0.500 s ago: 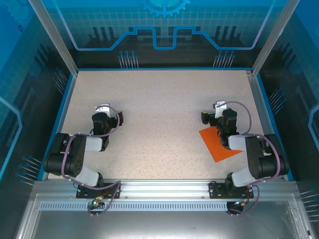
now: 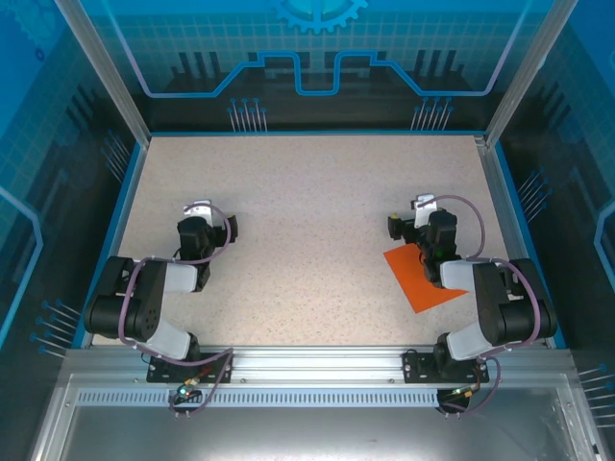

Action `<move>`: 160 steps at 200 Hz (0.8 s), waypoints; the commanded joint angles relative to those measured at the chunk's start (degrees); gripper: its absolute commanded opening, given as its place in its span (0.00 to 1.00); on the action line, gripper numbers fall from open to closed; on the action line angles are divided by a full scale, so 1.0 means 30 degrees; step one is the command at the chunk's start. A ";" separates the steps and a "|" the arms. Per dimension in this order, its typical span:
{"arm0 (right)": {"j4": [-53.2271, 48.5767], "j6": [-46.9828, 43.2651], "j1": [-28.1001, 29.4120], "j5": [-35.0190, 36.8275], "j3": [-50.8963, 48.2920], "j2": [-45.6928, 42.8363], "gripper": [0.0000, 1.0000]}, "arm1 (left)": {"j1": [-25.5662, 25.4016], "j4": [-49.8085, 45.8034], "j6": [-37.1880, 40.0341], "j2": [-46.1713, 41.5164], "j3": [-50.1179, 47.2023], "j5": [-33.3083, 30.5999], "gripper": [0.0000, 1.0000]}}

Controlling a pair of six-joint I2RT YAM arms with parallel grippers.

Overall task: Fold a paper plane with a square sheet of paper (pick it up from the middle)
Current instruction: Move the paper to the center of the table.

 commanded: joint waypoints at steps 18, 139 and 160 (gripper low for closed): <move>-0.0082 -0.0125 -0.0270 -0.0275 0.0409 0.0133 0.99 | 0.0149 0.0615 -0.0212 -0.0157 0.0341 0.0393 0.99; -0.0115 -0.0091 -0.0338 -0.0350 0.0429 0.0133 0.99 | 0.0183 0.0604 -0.0234 -0.0157 0.0383 0.0477 0.98; 0.0056 -0.0178 -0.0419 -0.0735 0.0280 0.0038 0.99 | 0.0183 0.0325 -0.0388 -0.0592 0.0295 0.0204 0.99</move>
